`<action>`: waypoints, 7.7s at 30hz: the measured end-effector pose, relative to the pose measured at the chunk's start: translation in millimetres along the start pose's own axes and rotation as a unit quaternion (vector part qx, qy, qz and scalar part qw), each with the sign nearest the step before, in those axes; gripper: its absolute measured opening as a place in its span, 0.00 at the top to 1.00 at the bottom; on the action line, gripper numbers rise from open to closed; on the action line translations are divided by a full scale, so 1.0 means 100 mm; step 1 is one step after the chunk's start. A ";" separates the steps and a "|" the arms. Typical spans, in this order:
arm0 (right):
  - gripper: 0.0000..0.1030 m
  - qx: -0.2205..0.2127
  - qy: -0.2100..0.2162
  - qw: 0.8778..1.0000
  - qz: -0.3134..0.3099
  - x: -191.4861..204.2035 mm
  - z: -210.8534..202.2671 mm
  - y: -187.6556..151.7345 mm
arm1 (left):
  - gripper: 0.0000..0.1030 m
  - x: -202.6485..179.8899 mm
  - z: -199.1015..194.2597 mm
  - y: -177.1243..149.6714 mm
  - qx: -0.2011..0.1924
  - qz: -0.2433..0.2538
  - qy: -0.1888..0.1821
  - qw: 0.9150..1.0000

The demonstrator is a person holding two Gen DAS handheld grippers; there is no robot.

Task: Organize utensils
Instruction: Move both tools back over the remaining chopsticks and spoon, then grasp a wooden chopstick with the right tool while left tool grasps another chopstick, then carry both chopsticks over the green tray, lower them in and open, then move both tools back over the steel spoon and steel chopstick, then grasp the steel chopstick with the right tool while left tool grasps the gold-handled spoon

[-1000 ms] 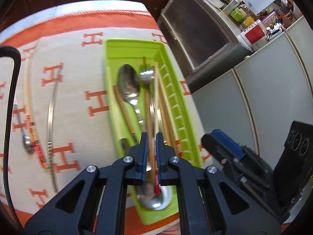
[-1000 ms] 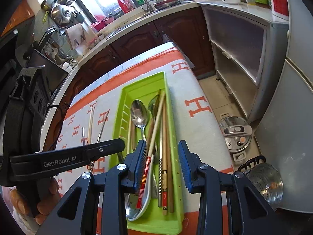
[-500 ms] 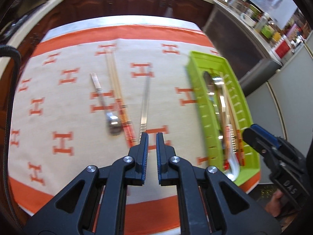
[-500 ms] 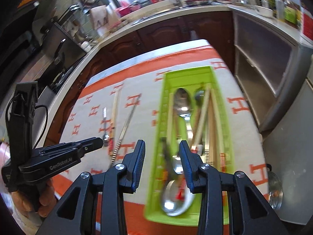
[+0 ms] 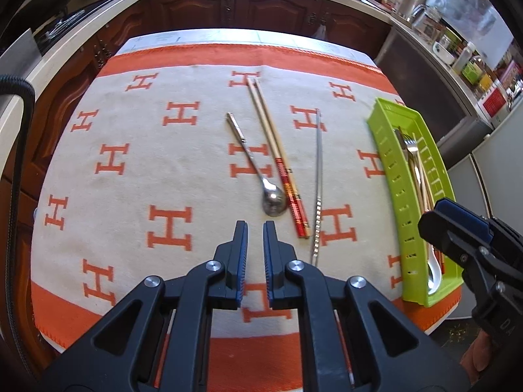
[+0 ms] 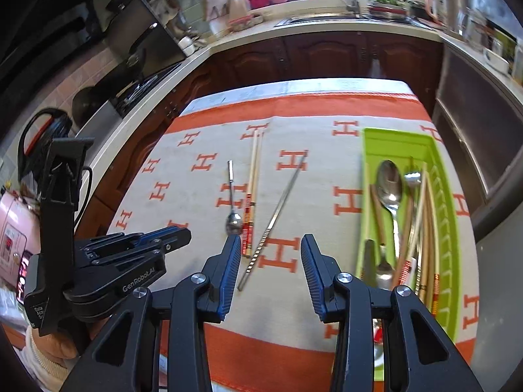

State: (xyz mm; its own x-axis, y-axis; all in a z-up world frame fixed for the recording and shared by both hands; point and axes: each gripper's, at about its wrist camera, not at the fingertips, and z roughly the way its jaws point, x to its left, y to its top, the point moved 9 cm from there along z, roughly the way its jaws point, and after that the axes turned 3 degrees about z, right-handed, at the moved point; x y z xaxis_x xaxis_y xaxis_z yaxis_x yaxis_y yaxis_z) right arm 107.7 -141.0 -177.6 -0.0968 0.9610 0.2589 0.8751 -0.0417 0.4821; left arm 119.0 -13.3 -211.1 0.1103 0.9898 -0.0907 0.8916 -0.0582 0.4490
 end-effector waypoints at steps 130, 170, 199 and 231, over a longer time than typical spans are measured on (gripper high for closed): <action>0.93 -0.004 -0.051 0.984 0.169 -1.91 -0.11 -0.38 | 0.97 -2.54 0.49 0.43 0.104 0.040 -0.224 0.968; 0.66 -0.004 -0.033 0.997 0.071 -0.83 -0.09 -0.20 | 0.96 -0.81 -0.03 0.17 0.011 0.047 -0.052 0.997; 0.68 0.105 -0.059 0.993 0.017 -0.15 1.46 0.07 | 0.96 0.59 0.49 0.06 0.038 -0.079 -0.032 0.996; 0.95 0.044 0.000 0.997 0.062 -0.27 0.92 0.15 | 0.64 0.17 1.07 0.52 0.120 -0.124 -0.057 0.983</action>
State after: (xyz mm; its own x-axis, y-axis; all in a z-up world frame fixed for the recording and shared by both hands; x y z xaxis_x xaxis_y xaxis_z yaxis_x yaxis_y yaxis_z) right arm 167.3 -142.3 -253.9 0.0146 0.9502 0.3113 0.9183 -0.1359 0.3719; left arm 214.3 -13.3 -284.0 -0.0872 0.9572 -0.2760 0.9736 0.1405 0.1798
